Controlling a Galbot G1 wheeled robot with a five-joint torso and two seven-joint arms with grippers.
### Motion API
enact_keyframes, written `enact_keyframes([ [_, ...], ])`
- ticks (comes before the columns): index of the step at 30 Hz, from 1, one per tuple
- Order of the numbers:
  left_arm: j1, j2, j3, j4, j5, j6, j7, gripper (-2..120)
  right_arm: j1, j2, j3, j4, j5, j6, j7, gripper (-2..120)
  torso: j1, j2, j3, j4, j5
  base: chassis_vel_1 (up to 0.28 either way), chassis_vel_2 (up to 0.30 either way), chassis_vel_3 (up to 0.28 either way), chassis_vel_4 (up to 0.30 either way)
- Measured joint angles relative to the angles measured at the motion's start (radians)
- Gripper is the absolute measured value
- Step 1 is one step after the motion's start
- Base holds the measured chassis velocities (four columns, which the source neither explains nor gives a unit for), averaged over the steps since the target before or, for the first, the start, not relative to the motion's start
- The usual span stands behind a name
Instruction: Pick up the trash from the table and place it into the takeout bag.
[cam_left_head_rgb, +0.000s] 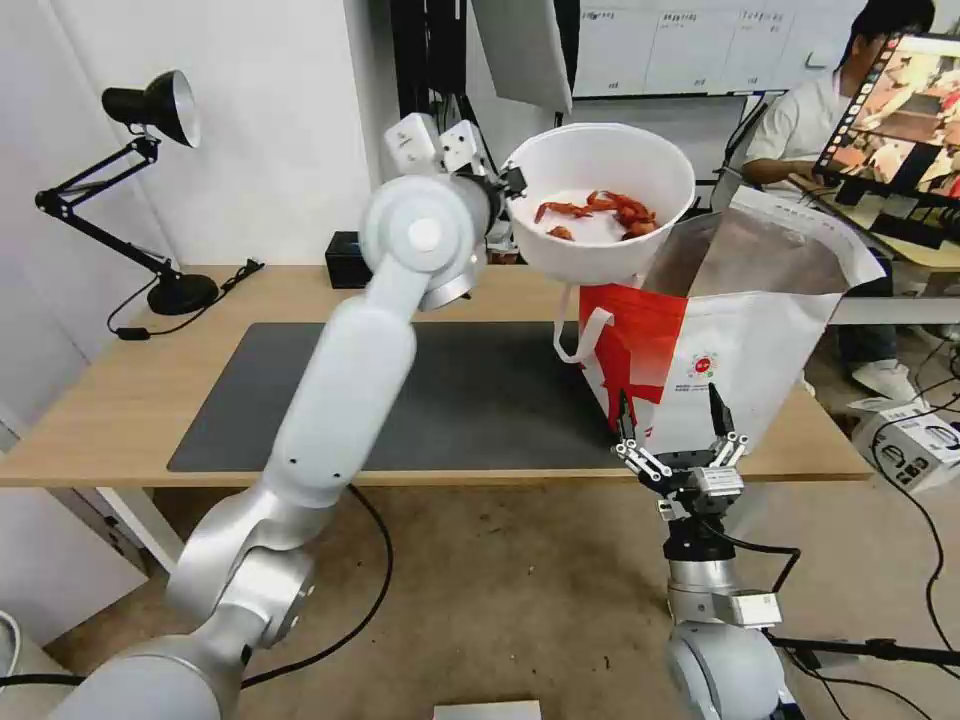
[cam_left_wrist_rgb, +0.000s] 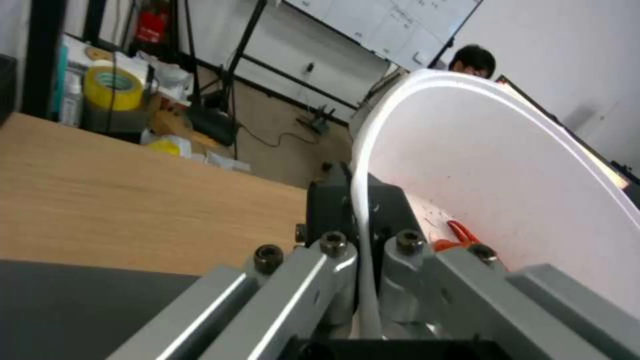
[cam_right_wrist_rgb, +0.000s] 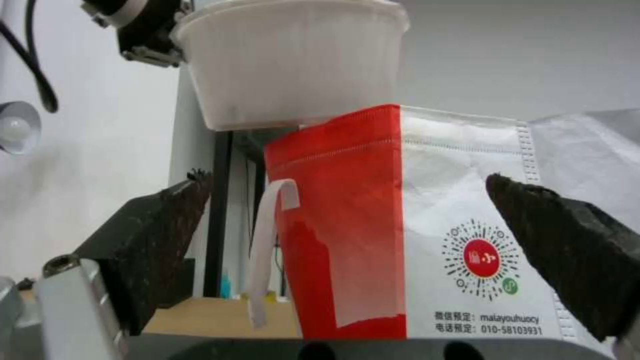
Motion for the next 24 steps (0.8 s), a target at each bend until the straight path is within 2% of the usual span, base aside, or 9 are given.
enact_keyframes([
  [8, -0.042, -0.061, 0.048, 0.066, 0.038, -0.017, 0.007, 0, -0.001, 0.0, 0.007, 0.005, 0.003, 0.002, 0.0, 100, 0.0, 0.0, 0.0, -0.0002, 0.0001, 0.0, 0.0, 0.0, 0.0],
  [15, -0.059, -0.064, 0.093, 0.105, 0.053, -0.033, 0.019, 0, -0.005, 0.002, 0.012, 0.005, 0.006, 0.007, 0.0, 100, 0.0, 0.0, 0.0, 0.0001, -0.0002, 0.0, 0.0, 0.0, 0.0],
  [19, -0.082, -0.062, 0.137, 0.154, 0.069, -0.069, 0.038, 0, -0.002, 0.014, 0.004, 0.0, 0.006, 0.01, 0.0, 100, 0.0, 0.0, 0.0, 0.0, -0.0001, 0.0, 0.0, 0.0, 0.0],
  [24, -0.09, -0.062, 0.163, 0.18, 0.083, -0.095, 0.061, 0, 0.003, 0.019, -0.002, -0.001, 0.006, 0.01, -0.001, 100, 0.0, 0.0, 0.0, 0.0, -0.0001, 0.0, 0.0, 0.0, 0.0],
])
